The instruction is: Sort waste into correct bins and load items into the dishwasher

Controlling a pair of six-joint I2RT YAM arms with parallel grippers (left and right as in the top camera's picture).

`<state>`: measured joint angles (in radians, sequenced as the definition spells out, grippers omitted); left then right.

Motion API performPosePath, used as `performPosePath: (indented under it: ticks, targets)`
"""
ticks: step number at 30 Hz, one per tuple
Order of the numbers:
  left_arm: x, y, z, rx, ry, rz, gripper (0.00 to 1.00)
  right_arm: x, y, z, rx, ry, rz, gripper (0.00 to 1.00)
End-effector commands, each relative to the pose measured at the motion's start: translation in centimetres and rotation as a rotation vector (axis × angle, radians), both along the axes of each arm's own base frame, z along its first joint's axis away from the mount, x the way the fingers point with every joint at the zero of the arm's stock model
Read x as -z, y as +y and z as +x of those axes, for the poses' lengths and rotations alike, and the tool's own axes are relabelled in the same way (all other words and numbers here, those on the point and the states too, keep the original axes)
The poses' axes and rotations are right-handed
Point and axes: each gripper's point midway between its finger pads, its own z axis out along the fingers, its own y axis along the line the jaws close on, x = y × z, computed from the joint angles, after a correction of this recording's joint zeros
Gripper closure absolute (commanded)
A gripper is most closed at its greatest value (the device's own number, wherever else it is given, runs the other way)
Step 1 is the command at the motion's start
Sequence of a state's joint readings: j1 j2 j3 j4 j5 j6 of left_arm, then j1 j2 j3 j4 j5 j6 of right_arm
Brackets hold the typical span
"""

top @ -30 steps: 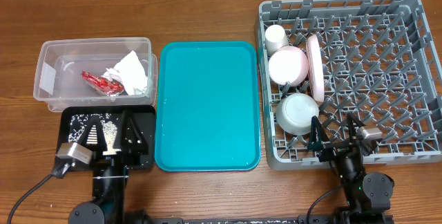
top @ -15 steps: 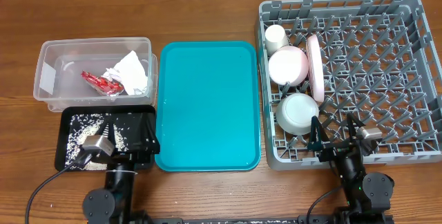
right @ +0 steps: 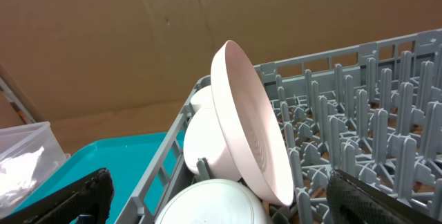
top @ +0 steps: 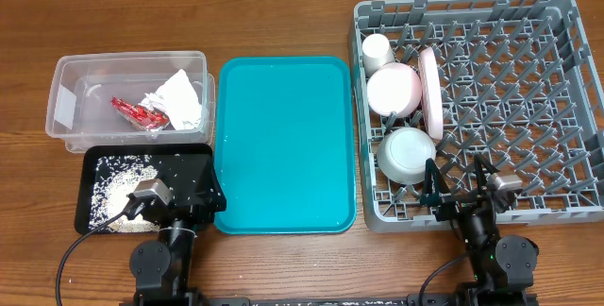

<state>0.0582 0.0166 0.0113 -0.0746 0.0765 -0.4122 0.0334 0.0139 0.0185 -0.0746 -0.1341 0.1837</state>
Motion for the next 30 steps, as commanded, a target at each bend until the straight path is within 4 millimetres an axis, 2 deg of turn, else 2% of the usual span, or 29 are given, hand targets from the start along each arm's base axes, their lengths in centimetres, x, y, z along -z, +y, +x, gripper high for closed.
performPosePath:
  ticks: [1, 6, 30]
  targets:
    - [0.07, 0.23, -0.03, -0.008, -0.006, 0.155, 0.00, 0.15, 0.00, -0.01, -0.001, -0.005, 0.004, 0.00]
    - [0.07, 0.12, -0.02, 0.006, -0.008, 0.278, 0.00, 0.15, 0.00, -0.01, -0.001, -0.005, 0.004, 0.00]
    - [0.04, 0.12, -0.02, 0.006, -0.009, 0.280, 0.00, 0.15, 0.00, -0.01, -0.001, -0.005, 0.004, 0.00]
